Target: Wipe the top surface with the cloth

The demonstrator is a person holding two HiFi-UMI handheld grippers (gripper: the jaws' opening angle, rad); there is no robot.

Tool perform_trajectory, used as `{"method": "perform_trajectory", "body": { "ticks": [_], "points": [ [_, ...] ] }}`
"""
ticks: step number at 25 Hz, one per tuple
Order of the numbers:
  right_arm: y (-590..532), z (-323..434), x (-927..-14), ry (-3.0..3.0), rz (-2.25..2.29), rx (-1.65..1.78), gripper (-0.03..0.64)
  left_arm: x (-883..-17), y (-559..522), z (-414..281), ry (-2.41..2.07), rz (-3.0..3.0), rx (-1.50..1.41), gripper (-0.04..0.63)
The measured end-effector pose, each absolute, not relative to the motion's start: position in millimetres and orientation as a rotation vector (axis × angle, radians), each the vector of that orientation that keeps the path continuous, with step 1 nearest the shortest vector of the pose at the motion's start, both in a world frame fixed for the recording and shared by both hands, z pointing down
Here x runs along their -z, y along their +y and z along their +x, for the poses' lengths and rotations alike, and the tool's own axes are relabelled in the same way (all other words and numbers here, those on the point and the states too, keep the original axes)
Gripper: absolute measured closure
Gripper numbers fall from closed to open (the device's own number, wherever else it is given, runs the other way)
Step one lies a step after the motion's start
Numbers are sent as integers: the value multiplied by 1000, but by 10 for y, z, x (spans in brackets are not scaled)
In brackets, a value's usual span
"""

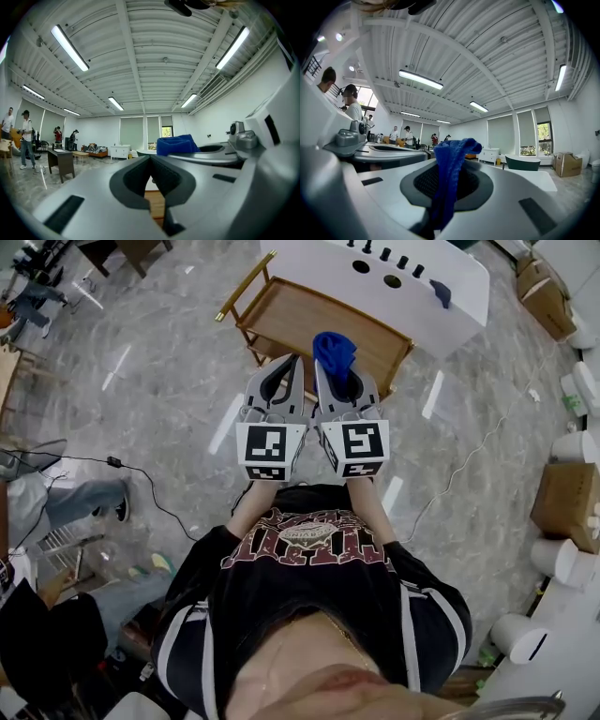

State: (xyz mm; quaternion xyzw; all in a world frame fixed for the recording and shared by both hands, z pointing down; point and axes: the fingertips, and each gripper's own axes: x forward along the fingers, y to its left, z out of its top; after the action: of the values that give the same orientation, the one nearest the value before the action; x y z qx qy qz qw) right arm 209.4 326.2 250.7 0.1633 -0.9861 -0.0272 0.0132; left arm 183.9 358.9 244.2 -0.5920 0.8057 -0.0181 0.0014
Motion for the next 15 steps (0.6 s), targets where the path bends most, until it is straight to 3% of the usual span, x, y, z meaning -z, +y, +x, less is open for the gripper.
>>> {"method": "perform_trajectory", "body": {
  "ticks": [15],
  "points": [
    [2856, 951, -2468, -3035, 666, 95, 553, -2443, 3115, 685, 2424, -2002, 77, 546]
  ]
}}
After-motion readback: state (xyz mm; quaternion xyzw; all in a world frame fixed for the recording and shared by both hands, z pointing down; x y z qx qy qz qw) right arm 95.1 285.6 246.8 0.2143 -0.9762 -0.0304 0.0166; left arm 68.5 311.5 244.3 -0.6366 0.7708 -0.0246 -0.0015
